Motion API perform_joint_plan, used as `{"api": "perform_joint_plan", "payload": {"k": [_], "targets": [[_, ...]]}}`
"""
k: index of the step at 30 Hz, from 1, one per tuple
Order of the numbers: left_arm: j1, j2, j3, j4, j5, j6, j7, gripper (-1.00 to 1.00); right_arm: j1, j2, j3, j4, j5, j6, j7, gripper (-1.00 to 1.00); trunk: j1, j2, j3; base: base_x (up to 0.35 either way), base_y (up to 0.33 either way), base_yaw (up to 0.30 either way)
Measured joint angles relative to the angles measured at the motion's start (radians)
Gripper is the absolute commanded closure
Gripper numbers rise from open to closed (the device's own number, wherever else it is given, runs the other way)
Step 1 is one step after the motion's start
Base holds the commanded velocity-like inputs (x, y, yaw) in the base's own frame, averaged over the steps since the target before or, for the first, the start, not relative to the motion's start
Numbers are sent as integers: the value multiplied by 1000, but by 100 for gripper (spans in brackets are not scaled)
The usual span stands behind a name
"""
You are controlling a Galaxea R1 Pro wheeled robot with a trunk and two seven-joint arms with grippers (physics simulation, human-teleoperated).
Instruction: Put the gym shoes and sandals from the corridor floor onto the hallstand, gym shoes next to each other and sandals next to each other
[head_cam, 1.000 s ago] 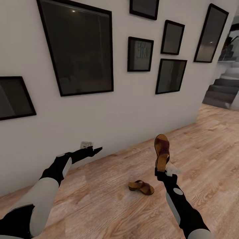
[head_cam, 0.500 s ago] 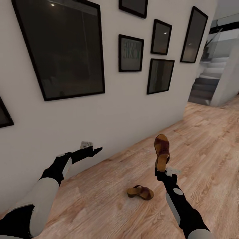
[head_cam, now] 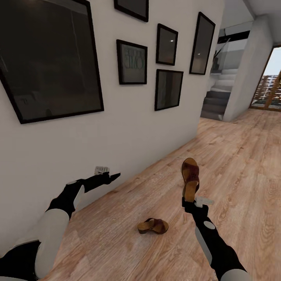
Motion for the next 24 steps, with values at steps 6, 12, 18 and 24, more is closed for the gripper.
{"api": "perform_joint_plan", "payload": {"k": [6,12,18,24], "targets": [[0,0,0,0,0,0,-1,-100,0,0,0,0,0,0,0,100,0,0,2,0,0,-284],[0,0,0,0,0,0,-1,-100,0,0,0,0,0,0,0,100,0,0,4,0,0,-284],[0,0,0,0,0,0,-1,-100,0,0,0,0,1,0,0,100,0,0,6,0,0,-284],[0,0,0,0,0,0,-1,-100,0,0,0,-1,1,0,0,100,0,0,8,0,0,-284]]}}
